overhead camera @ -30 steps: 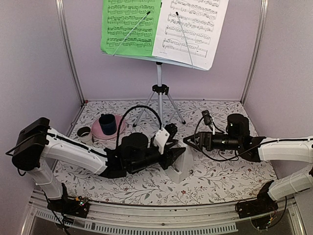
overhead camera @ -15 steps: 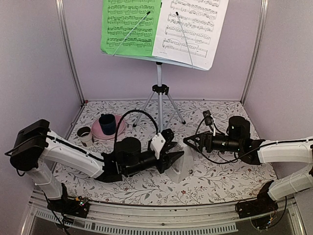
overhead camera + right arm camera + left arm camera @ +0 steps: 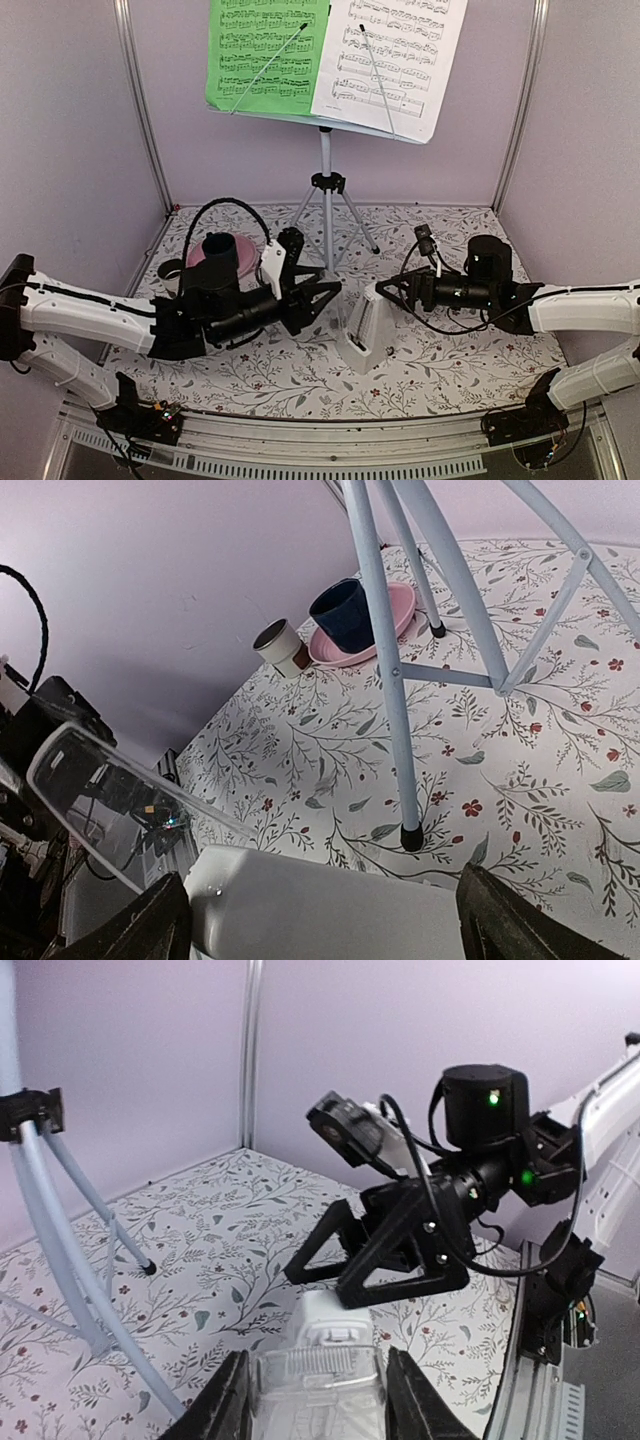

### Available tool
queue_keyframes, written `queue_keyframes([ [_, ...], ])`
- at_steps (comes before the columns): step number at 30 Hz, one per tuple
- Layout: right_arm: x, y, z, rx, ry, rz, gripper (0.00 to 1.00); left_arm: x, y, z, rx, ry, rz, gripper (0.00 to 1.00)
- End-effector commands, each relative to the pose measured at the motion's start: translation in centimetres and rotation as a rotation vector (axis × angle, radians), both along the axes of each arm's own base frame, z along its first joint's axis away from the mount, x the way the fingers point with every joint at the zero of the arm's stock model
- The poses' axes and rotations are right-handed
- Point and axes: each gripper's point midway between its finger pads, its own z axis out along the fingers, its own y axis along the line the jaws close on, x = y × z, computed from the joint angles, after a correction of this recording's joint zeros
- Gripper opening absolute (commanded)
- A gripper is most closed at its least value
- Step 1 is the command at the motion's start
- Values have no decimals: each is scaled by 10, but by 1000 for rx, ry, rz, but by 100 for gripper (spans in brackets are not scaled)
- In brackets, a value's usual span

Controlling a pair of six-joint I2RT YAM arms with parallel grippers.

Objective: Set up the instrument practice props

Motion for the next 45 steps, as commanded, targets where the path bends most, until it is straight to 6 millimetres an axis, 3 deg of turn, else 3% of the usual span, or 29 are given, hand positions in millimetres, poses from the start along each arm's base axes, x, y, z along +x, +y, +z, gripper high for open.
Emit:
queue_keyframes([
  [1,-14,-26,-69,-221,164,-24,93,30,41,-28,102,217,169,0],
  [7,-14,-20,-48,-177,129,6,94,59,106,-81,329,499,387,0],
  [11,-13,-17,-40,-162,112,17,96,79,136,-108,432,644,451,0],
  [21,-11,-7,-4,-96,45,57,99,127,164,-171,635,778,517,0],
  [28,-18,-5,25,-49,-15,92,99,152,173,-206,712,814,529,0],
  [31,-20,-7,31,-39,-21,91,99,159,173,-213,733,815,532,1],
  [33,-22,-10,30,-46,-15,83,99,164,172,-211,729,808,533,7],
  [39,-35,-23,23,-77,11,70,99,171,171,-201,708,794,526,49],
  [45,-55,-35,-9,-99,107,77,99,164,161,-175,619,767,481,77],
])
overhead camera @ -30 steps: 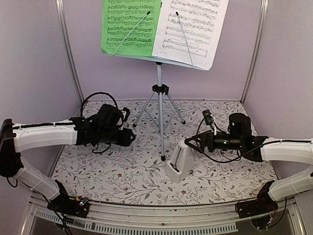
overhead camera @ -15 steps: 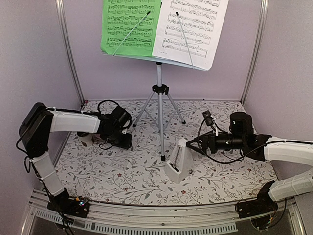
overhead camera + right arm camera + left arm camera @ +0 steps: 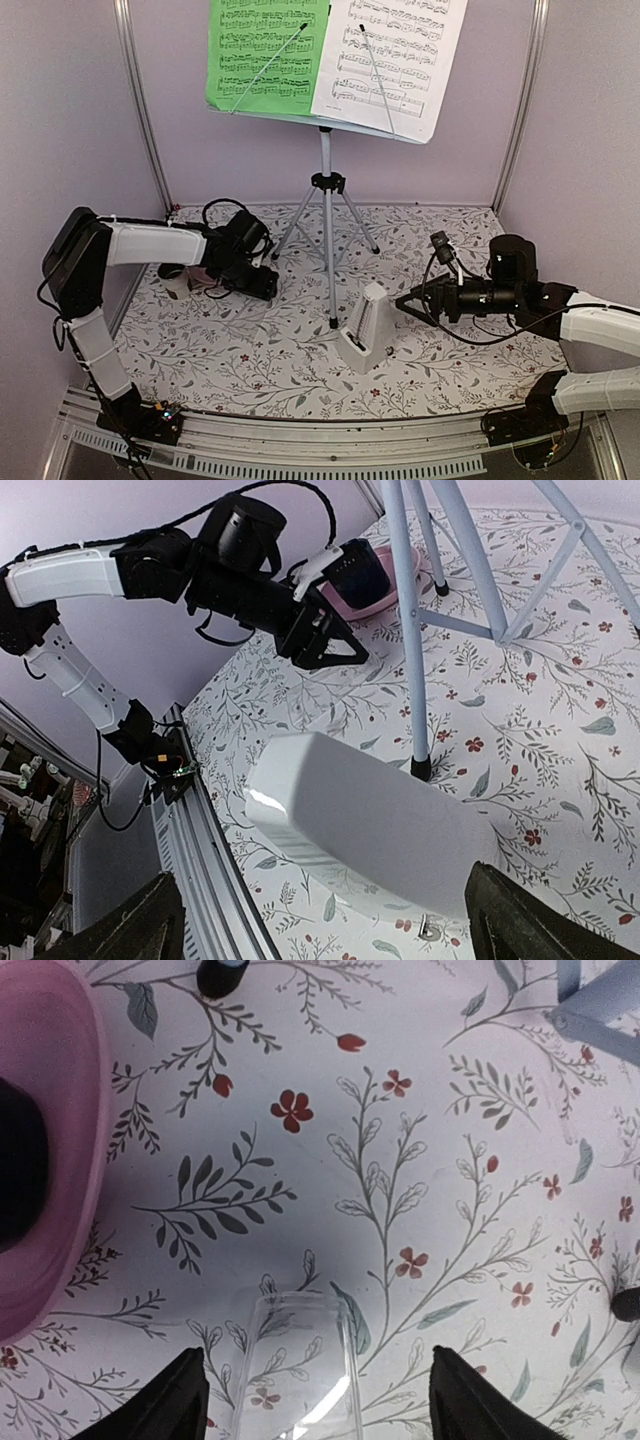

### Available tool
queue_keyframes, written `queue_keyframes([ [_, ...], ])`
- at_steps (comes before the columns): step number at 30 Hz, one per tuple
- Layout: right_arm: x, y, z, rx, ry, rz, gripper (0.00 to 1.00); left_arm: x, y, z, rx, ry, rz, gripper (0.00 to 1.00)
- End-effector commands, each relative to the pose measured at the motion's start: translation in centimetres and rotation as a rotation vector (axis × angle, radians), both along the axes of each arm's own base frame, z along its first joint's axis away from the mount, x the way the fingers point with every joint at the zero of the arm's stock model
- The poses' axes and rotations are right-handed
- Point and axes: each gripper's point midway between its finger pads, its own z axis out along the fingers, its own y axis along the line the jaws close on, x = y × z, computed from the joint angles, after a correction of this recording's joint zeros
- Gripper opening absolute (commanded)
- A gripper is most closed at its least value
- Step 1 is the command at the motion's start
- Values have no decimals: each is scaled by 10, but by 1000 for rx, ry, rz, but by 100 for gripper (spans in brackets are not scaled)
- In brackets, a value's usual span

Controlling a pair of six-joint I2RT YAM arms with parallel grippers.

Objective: Set up the instrument practice props

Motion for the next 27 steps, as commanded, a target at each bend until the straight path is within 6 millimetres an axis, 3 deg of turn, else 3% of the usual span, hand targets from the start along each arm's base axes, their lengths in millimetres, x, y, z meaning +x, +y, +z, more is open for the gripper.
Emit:
queue_keyframes([
  [1,-18,-12,-42,-49,127,1,99,1,-8,38,-95,-84,-19,79],
  [4,-27,-17,-67,-82,189,-4,96,-12,-33,65,-167,-195,-132,76],
  [7,-31,-21,-85,-107,233,-26,88,-42,-63,78,-294,-275,-294,63],
  [11,-30,-18,-95,-101,256,-28,74,-74,-89,73,-422,-319,-436,46],
  [14,-23,-15,-102,-108,261,-42,70,-94,-105,69,-469,-341,-524,36],
  [18,-16,-9,-117,-119,278,-45,60,-117,-127,64,-509,-373,-634,28],
  [23,-2,-6,-129,-132,296,-93,39,-140,-151,51,-532,-386,-721,19],
  [27,11,-2,-132,-141,292,-125,34,-156,-170,36,-546,-372,-787,15],
])
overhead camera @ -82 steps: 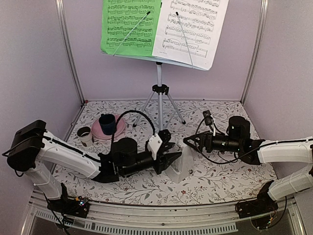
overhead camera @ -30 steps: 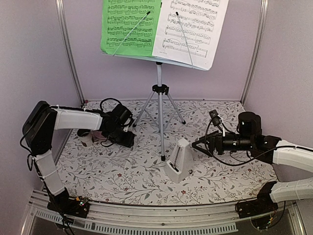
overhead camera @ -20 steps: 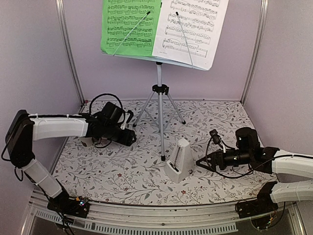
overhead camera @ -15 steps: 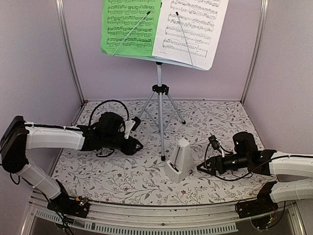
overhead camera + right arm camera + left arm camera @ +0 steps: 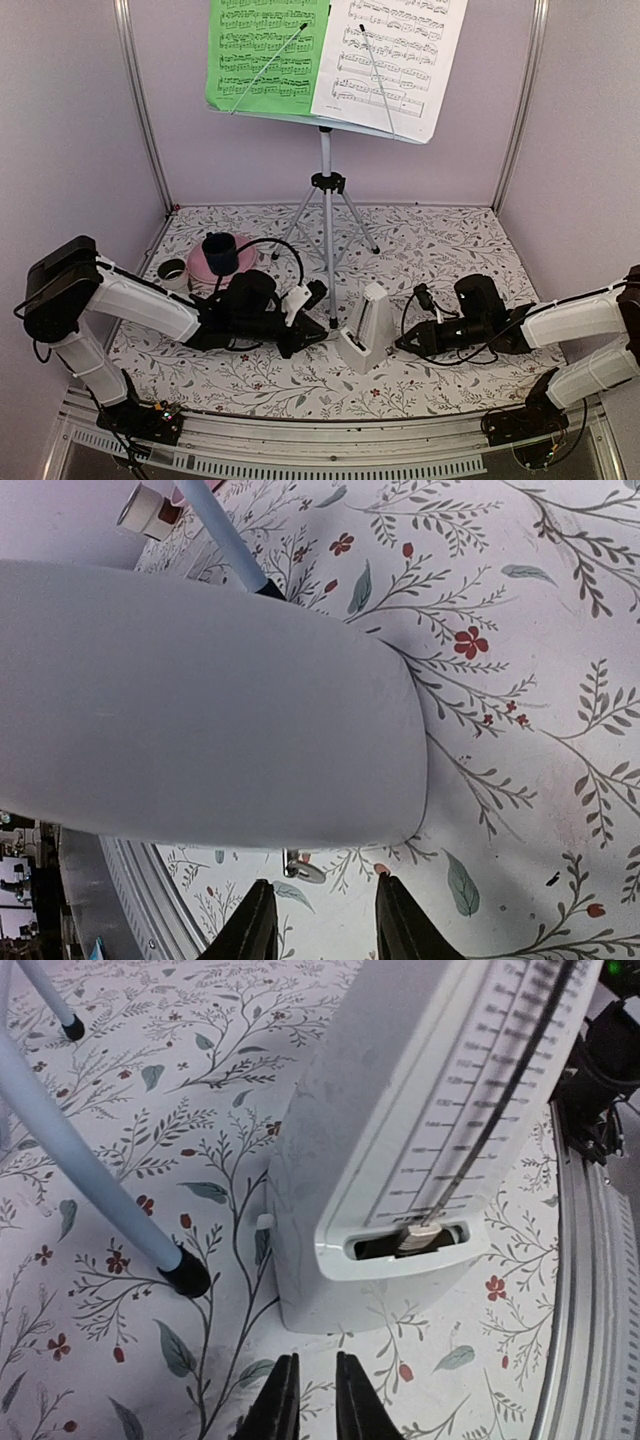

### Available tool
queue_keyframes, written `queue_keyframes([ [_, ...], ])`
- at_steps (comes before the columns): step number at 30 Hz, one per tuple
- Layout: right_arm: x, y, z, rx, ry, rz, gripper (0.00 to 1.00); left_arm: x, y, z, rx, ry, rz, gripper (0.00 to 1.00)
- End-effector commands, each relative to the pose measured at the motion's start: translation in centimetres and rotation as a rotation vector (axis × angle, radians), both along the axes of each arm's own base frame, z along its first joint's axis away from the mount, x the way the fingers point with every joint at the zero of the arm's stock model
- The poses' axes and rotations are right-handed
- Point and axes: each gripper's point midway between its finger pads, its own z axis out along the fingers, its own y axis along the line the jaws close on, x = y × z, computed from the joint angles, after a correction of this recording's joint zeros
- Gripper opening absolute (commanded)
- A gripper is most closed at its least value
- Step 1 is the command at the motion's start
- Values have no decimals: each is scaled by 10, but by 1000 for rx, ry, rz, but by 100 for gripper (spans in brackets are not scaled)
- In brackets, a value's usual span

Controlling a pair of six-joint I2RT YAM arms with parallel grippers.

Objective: Set up the instrument practice props

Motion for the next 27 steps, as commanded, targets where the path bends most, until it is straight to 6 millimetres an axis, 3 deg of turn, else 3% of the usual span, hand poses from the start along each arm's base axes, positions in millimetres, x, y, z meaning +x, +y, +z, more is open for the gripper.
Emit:
queue_keyframes([
  [1,24,13,13,30,-63,-39,34,-19,-28,-3,-63,-51,-103,14],
  [5,35,17,13,32,-71,-50,34,-31,-44,-8,-107,-47,-151,11],
  [11,58,23,25,52,-92,-73,33,-33,-73,1,-190,-61,-170,7],
  [16,84,14,29,52,-119,-106,38,-23,-95,9,-236,-102,-148,6],
  [20,104,4,37,77,-129,-121,44,-11,-108,4,-270,-120,-113,6],
  [24,105,0,49,102,-146,-100,52,-12,-104,15,-303,-129,-102,9],
  [26,97,-1,53,110,-150,-80,56,-14,-90,36,-330,-153,-75,11],
  [27,92,-1,54,118,-147,-68,58,-15,-80,34,-310,-156,-59,12],
])
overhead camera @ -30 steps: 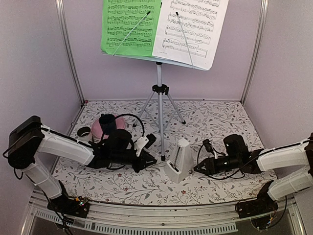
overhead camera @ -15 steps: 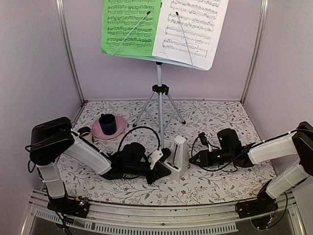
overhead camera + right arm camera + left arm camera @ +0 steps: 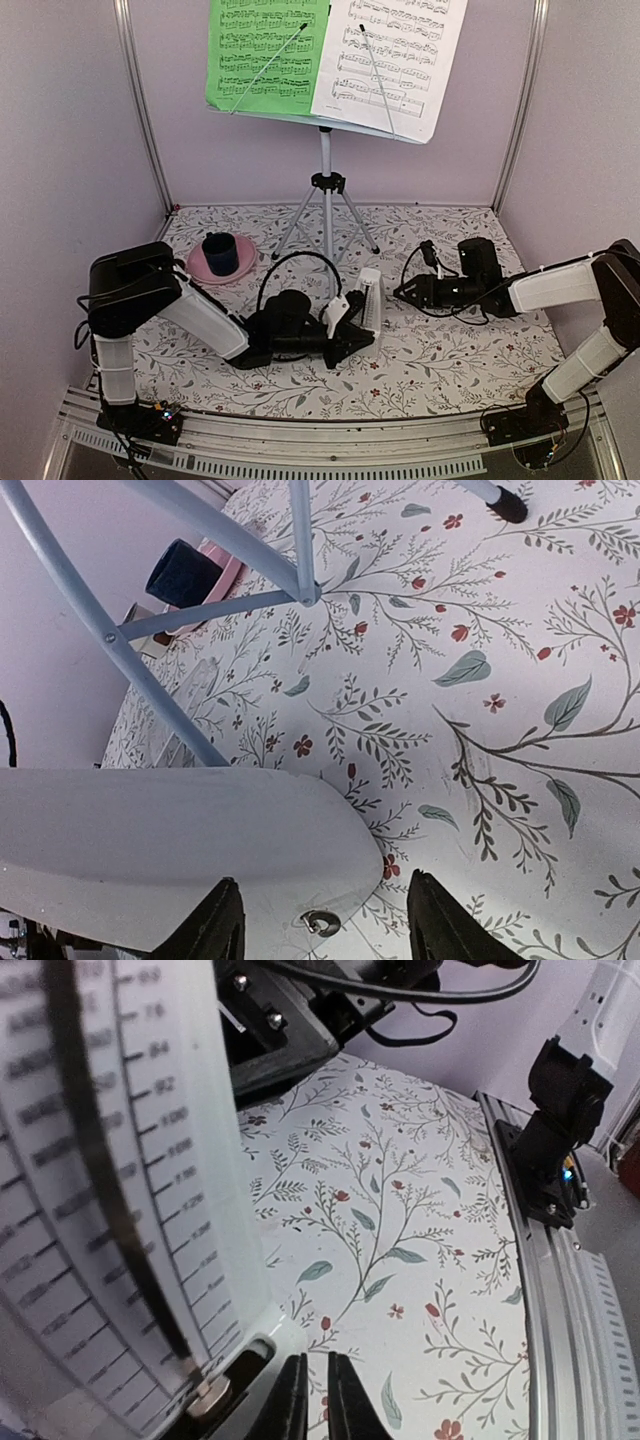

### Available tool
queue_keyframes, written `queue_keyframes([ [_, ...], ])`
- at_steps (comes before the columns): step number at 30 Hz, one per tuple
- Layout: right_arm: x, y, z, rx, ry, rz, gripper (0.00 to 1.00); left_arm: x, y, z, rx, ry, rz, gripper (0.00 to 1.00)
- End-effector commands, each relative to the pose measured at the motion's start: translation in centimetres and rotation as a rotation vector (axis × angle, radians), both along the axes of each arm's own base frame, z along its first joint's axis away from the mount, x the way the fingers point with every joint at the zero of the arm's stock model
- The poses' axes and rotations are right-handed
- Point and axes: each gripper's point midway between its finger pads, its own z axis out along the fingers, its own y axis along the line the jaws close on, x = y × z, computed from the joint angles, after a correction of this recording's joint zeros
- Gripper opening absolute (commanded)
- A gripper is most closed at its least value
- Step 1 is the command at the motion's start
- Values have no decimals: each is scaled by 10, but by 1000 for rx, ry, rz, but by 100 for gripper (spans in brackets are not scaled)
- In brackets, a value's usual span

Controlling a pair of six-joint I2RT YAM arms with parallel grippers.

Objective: Set up the instrument practice props

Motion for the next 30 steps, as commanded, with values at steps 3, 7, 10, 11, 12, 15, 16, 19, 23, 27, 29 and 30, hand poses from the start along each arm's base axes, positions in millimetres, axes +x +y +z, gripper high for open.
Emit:
queue_keyframes([
  [3,-28,1,23,62,-32,89,59,4,53,22,13,-45,129,13],
  [7,-50,0,22,82,-9,112,62,10,78,5,83,-15,153,15],
  [10,-64,7,26,98,-3,144,66,14,75,-3,117,-26,144,17],
  [11,-68,9,27,99,-4,154,67,16,72,-4,118,-25,139,18],
  [12,-72,12,27,98,-6,159,68,19,70,-6,120,-23,140,18],
  [15,-79,15,27,99,-7,162,69,24,59,-10,120,-23,134,20],
  [16,-81,16,26,105,1,159,69,26,56,-9,112,-25,137,20],
  [19,-85,22,28,118,9,165,69,29,47,-9,90,-30,129,20],
  [23,-81,27,32,113,2,172,69,28,38,-6,70,-37,111,20],
  [27,-73,26,27,66,3,147,69,25,26,-1,43,-38,89,20],
  [29,-69,25,28,49,-7,133,70,25,22,-13,57,-18,86,20],
  [30,-67,24,29,45,-13,125,71,25,20,-14,52,-11,88,20],
])
